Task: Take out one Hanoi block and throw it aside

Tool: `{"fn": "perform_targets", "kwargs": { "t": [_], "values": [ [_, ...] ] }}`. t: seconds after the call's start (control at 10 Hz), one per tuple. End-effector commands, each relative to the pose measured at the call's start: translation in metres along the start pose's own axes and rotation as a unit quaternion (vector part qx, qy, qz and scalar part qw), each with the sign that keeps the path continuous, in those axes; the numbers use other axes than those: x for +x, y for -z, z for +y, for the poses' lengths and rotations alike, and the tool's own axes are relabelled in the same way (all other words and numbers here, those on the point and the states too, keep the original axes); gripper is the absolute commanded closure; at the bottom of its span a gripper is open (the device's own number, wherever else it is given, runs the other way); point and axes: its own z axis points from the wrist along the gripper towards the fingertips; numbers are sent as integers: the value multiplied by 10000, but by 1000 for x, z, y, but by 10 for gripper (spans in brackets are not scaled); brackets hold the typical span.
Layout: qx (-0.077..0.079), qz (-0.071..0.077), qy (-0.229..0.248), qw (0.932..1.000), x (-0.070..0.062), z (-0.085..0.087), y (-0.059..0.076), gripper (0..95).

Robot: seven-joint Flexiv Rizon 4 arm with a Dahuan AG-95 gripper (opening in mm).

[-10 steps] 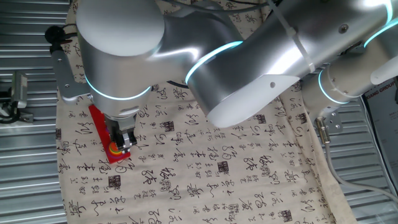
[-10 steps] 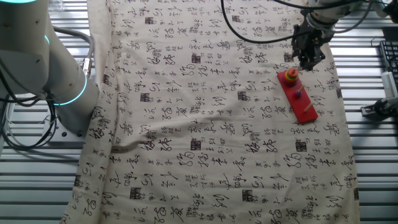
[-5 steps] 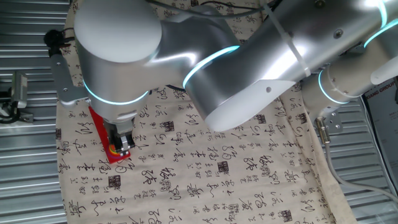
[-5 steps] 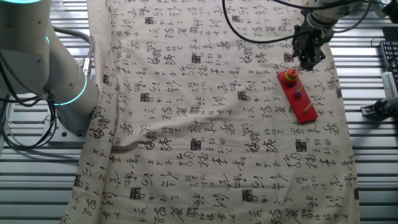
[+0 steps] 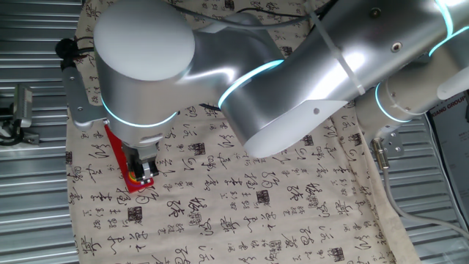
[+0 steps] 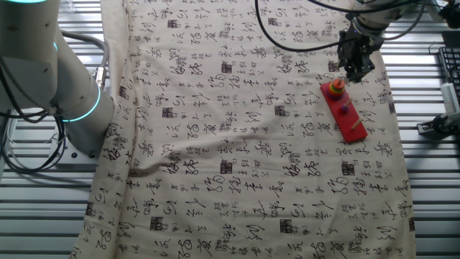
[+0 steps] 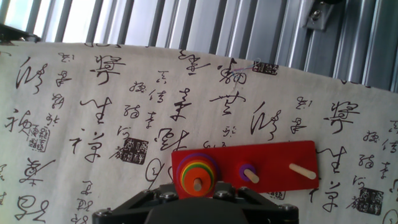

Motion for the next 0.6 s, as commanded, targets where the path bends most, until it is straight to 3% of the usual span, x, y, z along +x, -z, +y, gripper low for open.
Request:
{"fn": "perform_targets", "kwargs": {
  "t": [0.1, 0.2, 0.6],
  "values": [
    [7, -7, 8, 10000, -1, -1, -2, 760],
    [8, -17, 9, 10000, -2, -1, -3, 570],
    [8, -28, 1, 10000, -2, -1, -5, 570]
  ]
}}
